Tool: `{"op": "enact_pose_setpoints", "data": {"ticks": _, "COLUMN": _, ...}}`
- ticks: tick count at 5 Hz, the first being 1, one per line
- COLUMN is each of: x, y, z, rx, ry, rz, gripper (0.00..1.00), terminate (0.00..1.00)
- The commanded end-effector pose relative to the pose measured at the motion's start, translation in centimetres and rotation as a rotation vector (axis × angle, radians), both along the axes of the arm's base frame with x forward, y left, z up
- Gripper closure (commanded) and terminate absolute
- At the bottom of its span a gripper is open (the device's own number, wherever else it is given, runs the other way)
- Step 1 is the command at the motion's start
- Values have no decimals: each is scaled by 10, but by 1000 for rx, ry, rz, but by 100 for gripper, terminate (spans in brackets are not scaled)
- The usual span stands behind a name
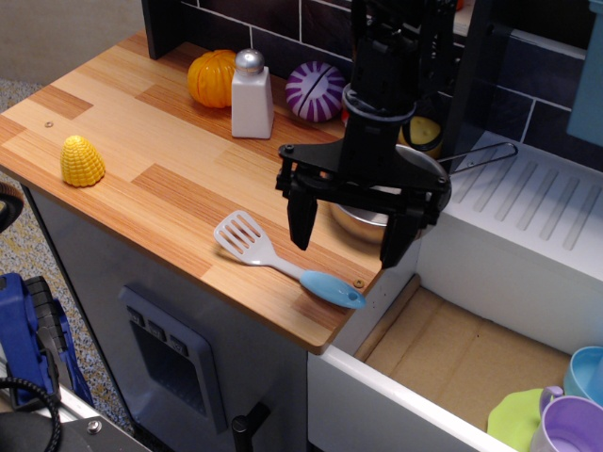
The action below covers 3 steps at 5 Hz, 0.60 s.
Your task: Put spatula in pan
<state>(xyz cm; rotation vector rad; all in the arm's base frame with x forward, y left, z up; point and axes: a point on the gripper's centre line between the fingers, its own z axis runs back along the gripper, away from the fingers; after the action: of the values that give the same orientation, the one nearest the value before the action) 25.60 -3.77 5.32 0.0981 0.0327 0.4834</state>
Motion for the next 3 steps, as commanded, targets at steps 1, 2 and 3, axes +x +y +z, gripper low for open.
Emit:
{"op": "enact_pose_setpoints", "data": {"ticks": 1, "x": 0, "y": -4, "z": 0, "rx": 61, "ry": -110, "rz": 186, "gripper": 0, "terminate": 0}}
{"op": "enact_pose_setpoints", "data": {"ticks": 2, "x": -4, "y": -1, "z": -5, "rx": 95, "ry": -149, "rz": 251, "gripper": 0, "terminate": 0}}
{"op": "enact_pose_setpoints", "data": {"ticks": 3, "x": -3, "y": 4, "z": -12, "rx": 98, "ry": -177, "rz": 297, "gripper": 0, "terminate": 0}}
